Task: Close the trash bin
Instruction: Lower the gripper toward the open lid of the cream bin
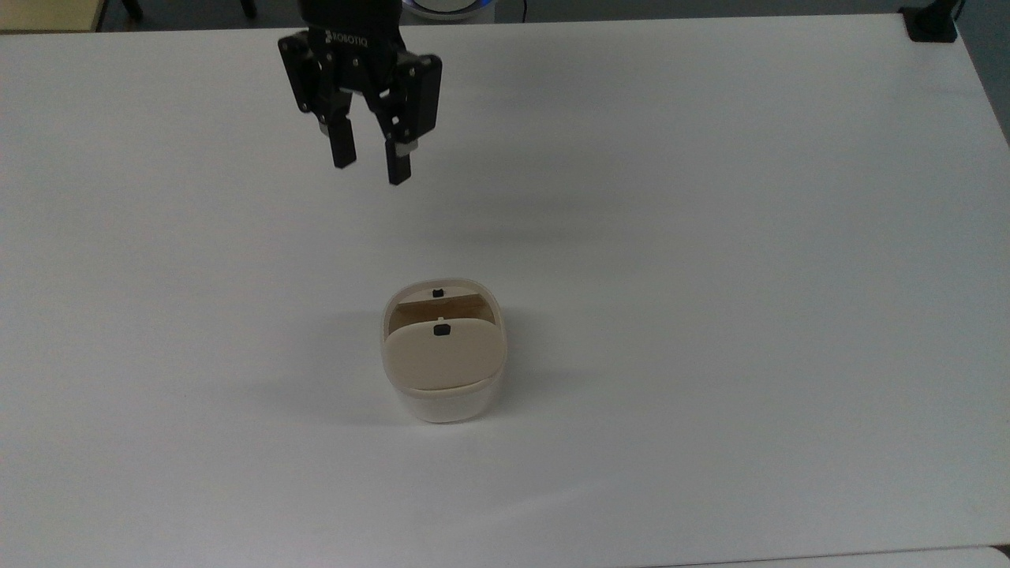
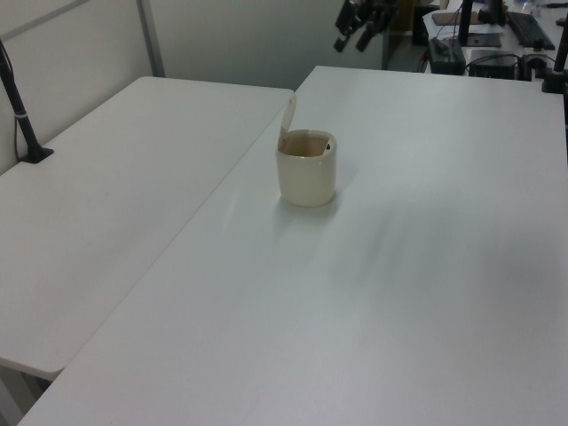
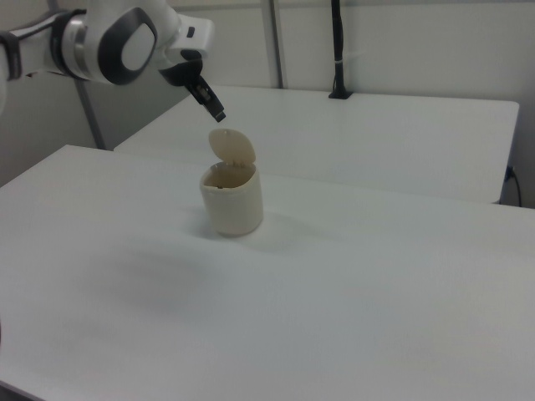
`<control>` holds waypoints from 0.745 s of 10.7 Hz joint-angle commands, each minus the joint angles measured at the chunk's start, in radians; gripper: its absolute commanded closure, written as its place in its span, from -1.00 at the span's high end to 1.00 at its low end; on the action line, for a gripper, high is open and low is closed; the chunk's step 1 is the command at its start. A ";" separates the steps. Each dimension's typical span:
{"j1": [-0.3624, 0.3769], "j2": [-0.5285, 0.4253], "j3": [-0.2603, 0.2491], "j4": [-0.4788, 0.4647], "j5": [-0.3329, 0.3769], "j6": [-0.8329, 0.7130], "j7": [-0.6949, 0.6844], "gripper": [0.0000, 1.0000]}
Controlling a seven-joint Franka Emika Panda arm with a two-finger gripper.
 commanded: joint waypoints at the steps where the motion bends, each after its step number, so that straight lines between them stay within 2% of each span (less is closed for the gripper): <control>1: 0.004 0.159 -0.001 0.142 0.025 0.143 0.434 -1.00; 4: 0.037 0.254 -0.006 0.166 0.022 0.264 0.590 -1.00; 8: 0.077 0.320 -0.006 0.164 0.014 0.312 0.630 -1.00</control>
